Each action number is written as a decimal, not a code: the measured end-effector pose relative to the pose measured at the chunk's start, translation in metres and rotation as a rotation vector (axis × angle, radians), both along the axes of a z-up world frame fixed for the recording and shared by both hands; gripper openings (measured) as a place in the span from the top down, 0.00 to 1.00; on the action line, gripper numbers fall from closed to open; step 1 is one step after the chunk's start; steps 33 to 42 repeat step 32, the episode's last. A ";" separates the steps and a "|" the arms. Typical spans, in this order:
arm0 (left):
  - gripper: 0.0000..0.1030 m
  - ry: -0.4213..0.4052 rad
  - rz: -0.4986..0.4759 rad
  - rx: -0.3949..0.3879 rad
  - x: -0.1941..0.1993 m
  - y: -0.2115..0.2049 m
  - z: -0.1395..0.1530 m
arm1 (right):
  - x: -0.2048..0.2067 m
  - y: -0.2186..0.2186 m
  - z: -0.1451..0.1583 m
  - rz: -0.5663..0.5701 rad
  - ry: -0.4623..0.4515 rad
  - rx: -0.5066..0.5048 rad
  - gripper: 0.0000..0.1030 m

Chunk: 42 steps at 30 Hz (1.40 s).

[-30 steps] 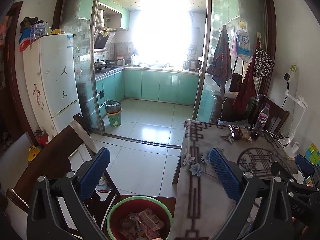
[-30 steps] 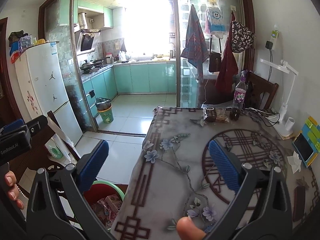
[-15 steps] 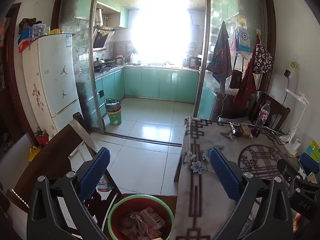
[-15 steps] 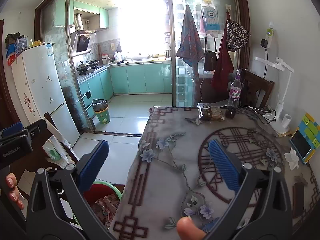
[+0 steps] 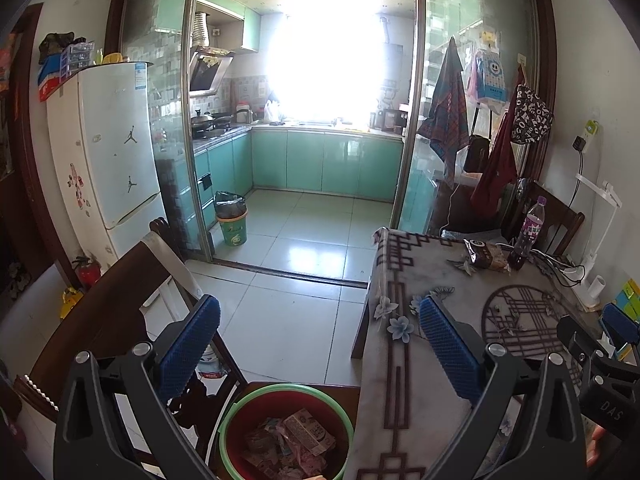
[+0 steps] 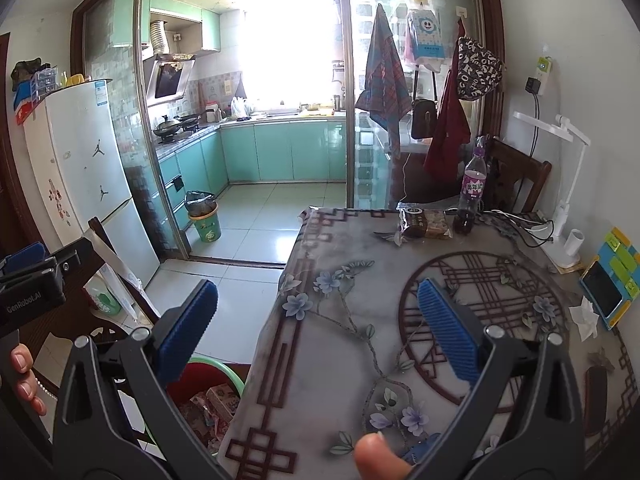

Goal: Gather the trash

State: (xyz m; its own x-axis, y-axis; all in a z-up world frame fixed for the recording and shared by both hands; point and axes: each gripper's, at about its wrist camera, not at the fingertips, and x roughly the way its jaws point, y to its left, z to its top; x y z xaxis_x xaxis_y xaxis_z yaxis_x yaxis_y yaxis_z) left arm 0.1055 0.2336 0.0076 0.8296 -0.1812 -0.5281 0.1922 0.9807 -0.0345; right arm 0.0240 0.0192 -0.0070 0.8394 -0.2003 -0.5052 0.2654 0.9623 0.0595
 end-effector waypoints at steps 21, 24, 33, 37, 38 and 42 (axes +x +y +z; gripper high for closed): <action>0.07 0.053 -0.023 0.034 0.005 -0.035 -0.018 | -0.005 -0.040 -0.013 -0.032 0.033 0.029 0.04; 0.07 0.065 -0.057 0.059 0.003 -0.062 -0.026 | -0.011 -0.061 -0.020 -0.048 0.054 0.035 0.04; 0.07 0.358 -0.070 0.078 0.012 -0.173 -0.150 | -0.045 -0.187 -0.092 -0.199 0.225 0.109 0.04; 0.07 0.358 -0.070 0.078 0.012 -0.173 -0.150 | -0.045 -0.187 -0.092 -0.199 0.225 0.109 0.04; 0.07 0.358 -0.070 0.078 0.012 -0.173 -0.150 | -0.045 -0.187 -0.092 -0.199 0.225 0.109 0.04; 0.07 0.358 -0.070 0.078 0.012 -0.173 -0.150 | -0.045 -0.187 -0.092 -0.199 0.225 0.109 0.04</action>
